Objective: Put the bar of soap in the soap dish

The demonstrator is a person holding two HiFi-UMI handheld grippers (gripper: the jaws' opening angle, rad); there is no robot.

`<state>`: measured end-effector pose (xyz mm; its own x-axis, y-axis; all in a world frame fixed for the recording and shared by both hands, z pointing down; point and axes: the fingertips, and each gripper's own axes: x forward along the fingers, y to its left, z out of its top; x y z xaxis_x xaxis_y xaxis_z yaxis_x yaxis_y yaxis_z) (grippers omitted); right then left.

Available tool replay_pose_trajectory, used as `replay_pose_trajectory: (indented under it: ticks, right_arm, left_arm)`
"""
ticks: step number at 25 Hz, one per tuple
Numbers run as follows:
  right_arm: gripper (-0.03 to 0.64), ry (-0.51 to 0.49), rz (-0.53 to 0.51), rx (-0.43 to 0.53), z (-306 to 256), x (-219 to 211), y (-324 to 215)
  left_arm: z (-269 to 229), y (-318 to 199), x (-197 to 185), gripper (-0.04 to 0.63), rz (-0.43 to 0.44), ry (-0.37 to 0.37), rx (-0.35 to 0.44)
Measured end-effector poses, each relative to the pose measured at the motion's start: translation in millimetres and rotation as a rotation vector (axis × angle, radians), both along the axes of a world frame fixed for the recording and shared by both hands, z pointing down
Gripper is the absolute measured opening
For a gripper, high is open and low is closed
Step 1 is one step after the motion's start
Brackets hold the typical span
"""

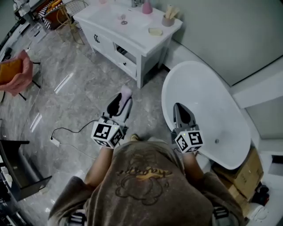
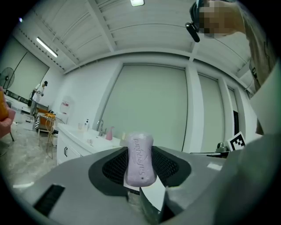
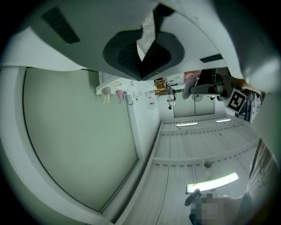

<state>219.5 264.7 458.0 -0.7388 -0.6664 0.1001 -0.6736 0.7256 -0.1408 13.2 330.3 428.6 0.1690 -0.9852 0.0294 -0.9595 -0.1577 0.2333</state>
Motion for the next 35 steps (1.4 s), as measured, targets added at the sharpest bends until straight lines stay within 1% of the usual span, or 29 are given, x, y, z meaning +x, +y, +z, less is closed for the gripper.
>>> replay_pose_trajectory:
  ticks: [4,8,15,19,22,28,30,34,35]
  right_arm:
    - [0.000,0.009,0.044,-0.006,5.5,-13.2,-8.5]
    - [0.000,0.012,0.067,-0.009,3.4,-28.1,-27.0]
    - [0.000,0.023,0.031,-0.010,5.4,-79.0,-69.9]
    - [0.000,0.027,0.027,-0.003,8.5,-94.9,-111.5]
    - [0.000,0.025,0.027,-0.007,14.2,-103.7,-146.0]
    - [0.000,0.010,0.028,-0.037,17.4,-128.7,-217.8]
    - [0.000,0.005,0.024,-0.038,14.2,-137.9,-243.1]
    - [0.000,-0.004,0.024,-0.043,10.3,-148.0,-293.8]
    - [0.000,-0.005,0.026,-0.048,9.3,-149.6,-305.9]
  left_arm:
    - [-0.7,-10.8,-14.3,0.170,0.041,-0.011,0.015]
    - [0.5,-24.0,-26.6,0.170,0.062,-0.002,0.000]
    - [7.0,-67.8,-63.5,0.169,0.058,0.020,-0.015]
    - [8.3,-104.8,-85.6,0.170,0.050,0.006,0.003]
    - [11.1,-135.1,-99.2,0.170,0.041,-0.005,-0.032]
    - [5.4,-209.8,-123.3,0.169,0.033,-0.021,0.007]
    - [5.2,-235.0,-129.6,0.169,0.038,-0.027,-0.006]
    - [0.2,-284.6,-137.9,0.169,0.044,-0.024,-0.080]
    - [-2.4,-297.7,-140.2,0.169,0.046,-0.026,-0.075]
